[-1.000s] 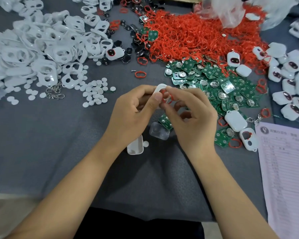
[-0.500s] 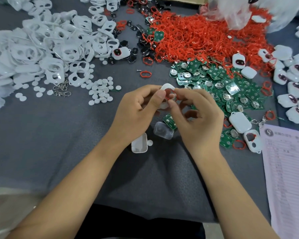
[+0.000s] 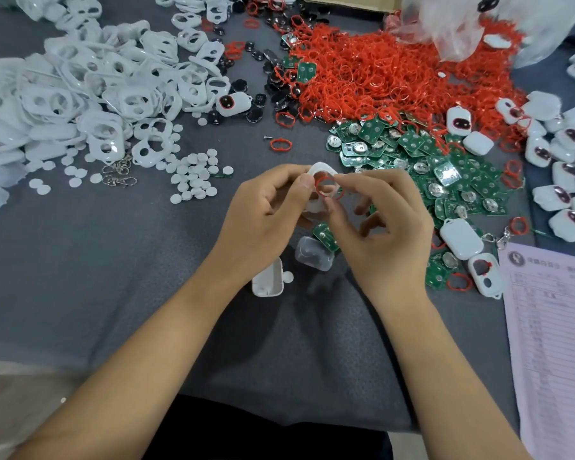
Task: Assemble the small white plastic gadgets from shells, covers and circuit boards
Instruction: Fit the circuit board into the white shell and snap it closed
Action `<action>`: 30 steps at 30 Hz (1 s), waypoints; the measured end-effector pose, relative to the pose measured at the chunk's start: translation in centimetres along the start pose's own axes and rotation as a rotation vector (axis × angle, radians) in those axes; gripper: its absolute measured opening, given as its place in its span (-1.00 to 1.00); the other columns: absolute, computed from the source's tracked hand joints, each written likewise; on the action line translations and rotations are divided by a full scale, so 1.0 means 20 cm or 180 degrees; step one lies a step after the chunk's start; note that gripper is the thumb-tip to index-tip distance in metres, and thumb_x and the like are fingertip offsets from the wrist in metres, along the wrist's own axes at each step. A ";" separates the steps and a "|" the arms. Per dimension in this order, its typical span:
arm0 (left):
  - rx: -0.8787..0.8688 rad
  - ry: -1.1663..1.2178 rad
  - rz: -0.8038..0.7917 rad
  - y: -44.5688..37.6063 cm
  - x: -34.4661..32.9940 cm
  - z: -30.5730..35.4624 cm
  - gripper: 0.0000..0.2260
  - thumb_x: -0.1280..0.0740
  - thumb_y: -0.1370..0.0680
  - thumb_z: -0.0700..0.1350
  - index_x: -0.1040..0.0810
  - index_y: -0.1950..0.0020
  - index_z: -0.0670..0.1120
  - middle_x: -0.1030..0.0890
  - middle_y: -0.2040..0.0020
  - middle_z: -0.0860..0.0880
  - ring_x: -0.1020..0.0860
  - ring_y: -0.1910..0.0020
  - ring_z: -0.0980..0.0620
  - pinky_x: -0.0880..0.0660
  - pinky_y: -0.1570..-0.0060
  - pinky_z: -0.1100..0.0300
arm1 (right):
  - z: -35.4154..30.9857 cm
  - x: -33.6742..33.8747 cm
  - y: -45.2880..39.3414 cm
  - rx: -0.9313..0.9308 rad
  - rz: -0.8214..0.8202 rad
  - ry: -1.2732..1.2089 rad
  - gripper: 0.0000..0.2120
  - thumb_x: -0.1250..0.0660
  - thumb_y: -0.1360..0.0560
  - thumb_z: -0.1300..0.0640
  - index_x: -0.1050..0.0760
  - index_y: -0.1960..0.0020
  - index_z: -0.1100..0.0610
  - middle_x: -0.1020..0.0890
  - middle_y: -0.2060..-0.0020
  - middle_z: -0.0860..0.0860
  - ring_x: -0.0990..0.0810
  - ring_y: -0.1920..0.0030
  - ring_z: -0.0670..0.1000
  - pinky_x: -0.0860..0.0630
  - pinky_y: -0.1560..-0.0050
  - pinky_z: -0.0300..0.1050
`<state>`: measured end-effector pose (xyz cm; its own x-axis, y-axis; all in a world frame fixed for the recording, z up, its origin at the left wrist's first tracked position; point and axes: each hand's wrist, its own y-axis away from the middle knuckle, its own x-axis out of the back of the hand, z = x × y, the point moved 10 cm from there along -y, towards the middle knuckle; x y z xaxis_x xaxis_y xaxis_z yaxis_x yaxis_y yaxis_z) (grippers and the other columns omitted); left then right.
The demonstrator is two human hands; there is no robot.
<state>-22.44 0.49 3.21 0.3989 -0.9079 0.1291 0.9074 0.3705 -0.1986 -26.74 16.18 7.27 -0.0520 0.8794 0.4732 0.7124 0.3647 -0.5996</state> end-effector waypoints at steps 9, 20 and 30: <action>0.0013 0.0112 -0.0172 0.01 -0.03 -0.01 -0.80 -0.25 -0.72 -0.22 -0.63 -0.27 -0.13 -0.76 -0.02 0.06 -0.72 0.05 0.15 -0.60 0.10 0.32 | 0.03 -0.01 0.00 -0.0192 -0.0114 -0.0101 -0.81 -0.50 -0.53 0.26 -0.67 -0.13 0.14 -0.60 0.03 0.01 -0.57 0.12 -0.06 -0.44 0.13 -0.27; 0.0018 0.0021 -0.0150 0.01 -0.02 0.01 -0.85 -0.29 -0.71 -0.14 -0.65 -0.17 -0.07 -0.74 0.09 0.18 -0.69 0.14 0.22 -0.57 0.16 0.39 | 0.00 -0.01 0.00 -0.0109 -0.0109 -0.0059 -0.79 -0.51 -0.51 0.28 -0.68 -0.13 0.13 -0.62 0.04 0.02 -0.58 0.08 -0.05 -0.47 0.07 -0.30; 0.0024 0.0124 -0.0400 0.02 -0.05 0.00 -0.88 -0.33 -0.69 -0.15 -0.65 -0.18 -0.04 -0.75 0.11 0.16 -0.72 0.12 0.21 -0.57 0.12 0.39 | 0.15 -0.07 0.00 -0.0910 -0.0398 -0.1172 -0.83 -0.52 -0.53 0.20 -0.67 -0.10 0.05 -0.68 0.11 0.10 -0.69 0.15 0.06 -0.58 0.22 0.02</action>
<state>-22.55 1.51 2.94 0.2769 -0.9540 0.1147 0.9509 0.2548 -0.1757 -28.76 15.93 4.65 -0.3572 0.9029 0.2393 0.8460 0.4213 -0.3269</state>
